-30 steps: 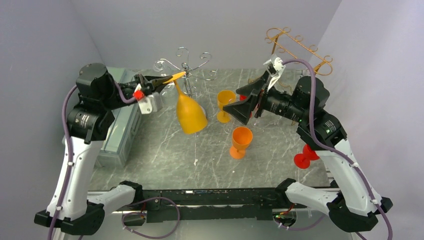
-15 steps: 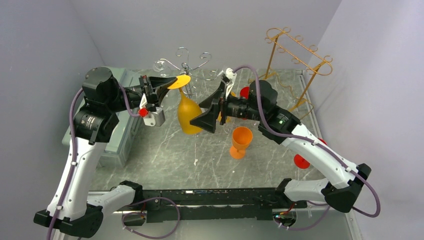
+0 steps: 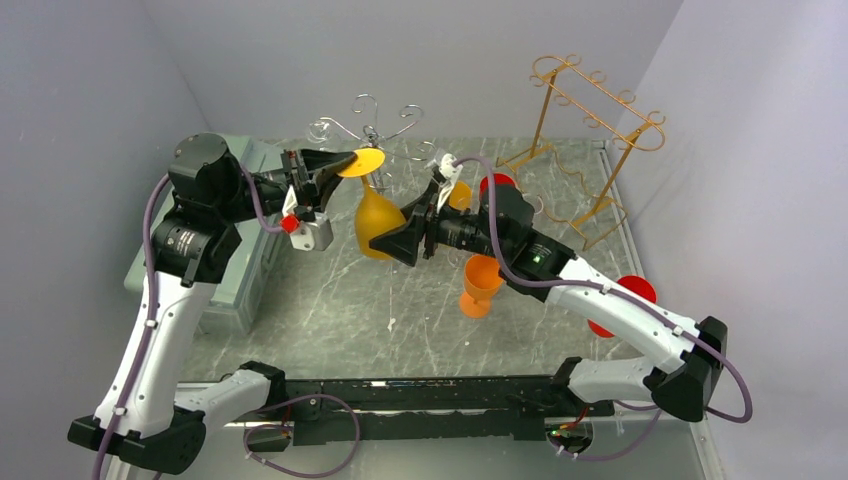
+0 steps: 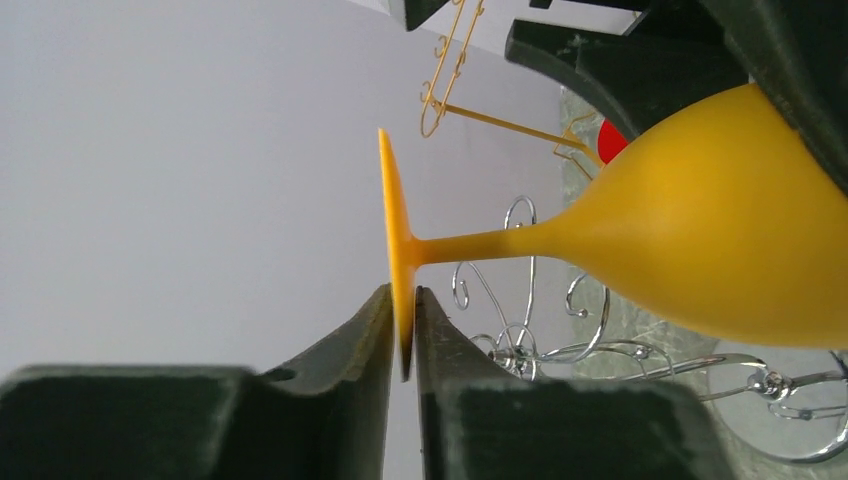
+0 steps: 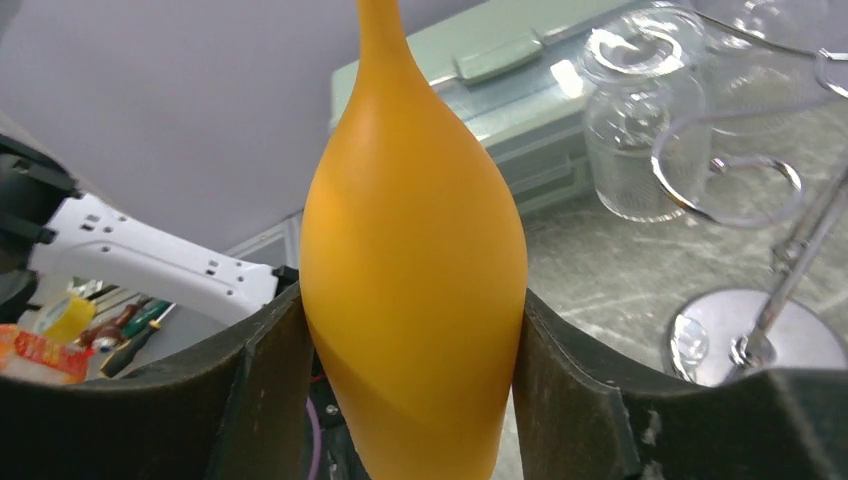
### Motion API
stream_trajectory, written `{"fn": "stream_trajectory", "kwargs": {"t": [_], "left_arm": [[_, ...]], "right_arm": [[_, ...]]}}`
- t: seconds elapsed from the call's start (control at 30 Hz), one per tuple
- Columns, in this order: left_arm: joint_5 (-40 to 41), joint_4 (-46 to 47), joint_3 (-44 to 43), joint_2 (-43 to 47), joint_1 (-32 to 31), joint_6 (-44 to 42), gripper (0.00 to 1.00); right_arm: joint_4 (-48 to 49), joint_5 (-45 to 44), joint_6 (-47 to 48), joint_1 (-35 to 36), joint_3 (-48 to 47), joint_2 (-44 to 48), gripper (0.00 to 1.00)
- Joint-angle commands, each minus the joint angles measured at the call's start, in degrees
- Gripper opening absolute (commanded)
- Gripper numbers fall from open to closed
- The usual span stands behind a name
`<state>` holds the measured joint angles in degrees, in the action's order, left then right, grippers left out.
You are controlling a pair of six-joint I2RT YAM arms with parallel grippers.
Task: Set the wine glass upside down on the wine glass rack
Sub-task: Turn the wine glass upside down at the wine rack.
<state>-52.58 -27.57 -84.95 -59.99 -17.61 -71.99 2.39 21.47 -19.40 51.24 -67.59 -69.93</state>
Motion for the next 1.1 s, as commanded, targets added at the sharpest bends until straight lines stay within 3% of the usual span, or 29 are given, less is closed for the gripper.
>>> {"fn": "stream_trajectory", "kwargs": {"t": [0.0, 0.07, 0.23, 0.5, 1.07], "left_arm": [[0.0, 3.5, -0.2, 0.0, -0.6, 6.3, 0.33], [1.2, 2.8, -1.3, -0.6, -0.6, 11.1, 0.67], [3.7, -2.5, -6.4, -3.4, -0.6, 20.2, 0.97], [10.5, -10.9, -11.9, -5.5, -0.6, 27.9, 0.99], [11.6, -13.3, -11.3, -4.0, -0.6, 27.5, 0.99]], "right_arm": [[4.7, -9.6, 3.1, 0.0, 3.5, 3.7, 0.48], [4.5, -12.4, 4.7, -0.1, 5.4, 5.5, 0.43], [3.1, -16.9, 6.0, -0.9, 9.1, 8.0, 0.38], [5.3, -21.3, 5.0, -1.5, 12.5, 5.4, 0.37], [13.3, -19.9, 3.0, -6.0, 11.4, -4.1, 0.36]]}}
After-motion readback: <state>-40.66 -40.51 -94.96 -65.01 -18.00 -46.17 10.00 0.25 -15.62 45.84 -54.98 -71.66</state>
